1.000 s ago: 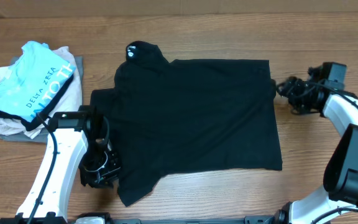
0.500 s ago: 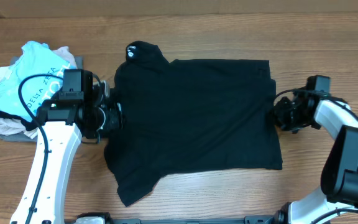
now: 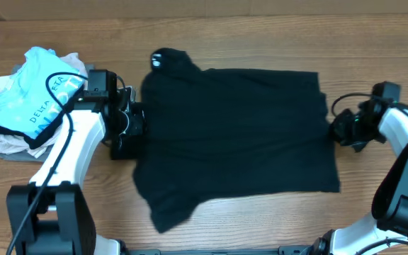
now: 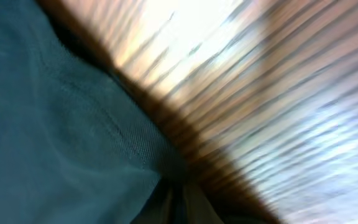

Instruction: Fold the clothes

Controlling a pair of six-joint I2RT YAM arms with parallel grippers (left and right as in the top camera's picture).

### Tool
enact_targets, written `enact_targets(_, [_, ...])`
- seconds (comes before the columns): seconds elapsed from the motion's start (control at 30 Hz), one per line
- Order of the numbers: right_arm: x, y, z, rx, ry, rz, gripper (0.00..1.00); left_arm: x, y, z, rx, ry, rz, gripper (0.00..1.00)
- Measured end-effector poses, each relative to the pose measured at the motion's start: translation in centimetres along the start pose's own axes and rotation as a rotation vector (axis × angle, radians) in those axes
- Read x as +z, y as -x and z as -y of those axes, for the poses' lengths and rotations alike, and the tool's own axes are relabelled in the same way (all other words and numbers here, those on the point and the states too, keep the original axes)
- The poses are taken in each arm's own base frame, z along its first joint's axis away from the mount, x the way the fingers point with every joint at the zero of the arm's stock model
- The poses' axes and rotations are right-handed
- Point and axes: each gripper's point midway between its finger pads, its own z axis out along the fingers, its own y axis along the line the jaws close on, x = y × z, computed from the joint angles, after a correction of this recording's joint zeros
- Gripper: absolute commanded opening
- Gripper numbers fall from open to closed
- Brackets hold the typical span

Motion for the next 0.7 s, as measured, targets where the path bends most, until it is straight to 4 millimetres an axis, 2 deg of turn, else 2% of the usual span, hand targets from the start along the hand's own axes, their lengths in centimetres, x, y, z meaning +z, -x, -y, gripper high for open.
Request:
enact_targets(0.07, [-0.5, 0.5, 0.3, 0.011, -0.022, 0.013, 0.08, 0.5, 0.6, 0.2, 0.007, -0.017, 0.016, 0.55])
enact_targets(0.1, [-0.7, 0.5, 0.6, 0.023, -0.04, 0.014, 0.21, 0.6, 0.9, 0.3, 0.01, -0.024, 0.024, 0.56])
enact_targets(0.13, [-0.8, 0.5, 0.8, 0.032, -0.051, 0.012, 0.28, 0.6, 1.2, 0.5, 0.013, -0.03, 0.034, 0.56])
enact_targets(0.27, [-1.9, 1.6, 0.4, 0.048, -0.067, 0.044, 0.33, 0.5, 2.9, 1.6, 0.044, -0.088, 0.105, 0.5])
enact_targets(0.37, [-3.6, 3.6, -1.8, 0.023, -0.001, 0.099, 0.38, 0.1, 4.7, 3.1, 0.088, -0.152, 0.18, 0.49])
enact_targets(0.47, [-5.4, 5.2, -4.9, -0.017, 0.117, 0.147, 0.42, 0.0, 5.8, 4.7, 0.129, -0.197, 0.229, 0.49])
enact_targets(0.5, [-5.8, 5.4, -5.9, -0.037, 0.157, 0.158, 0.47, 0.1, 6.1, 5.1, 0.141, -0.205, 0.238, 0.49])
enact_targets(0.57, [-6.3, 5.5, -7.7, -0.076, 0.216, 0.169, 0.46, 1.0, 6.4, 5.6, 0.158, -0.21, 0.242, 0.47])
enact_targets(0.63, [-6.4, 5.3, -9.3, -0.123, 0.256, 0.18, 0.38, 2.6, 6.5, 5.6, 0.159, -0.21, 0.225, 0.39])
enact_targets(0.7, [-6.3, 5.2, -10.9, -0.166, 0.282, 0.196, 0.38, 4.8, 6.0, 5.1, 0.151, -0.203, 0.184, 0.29])
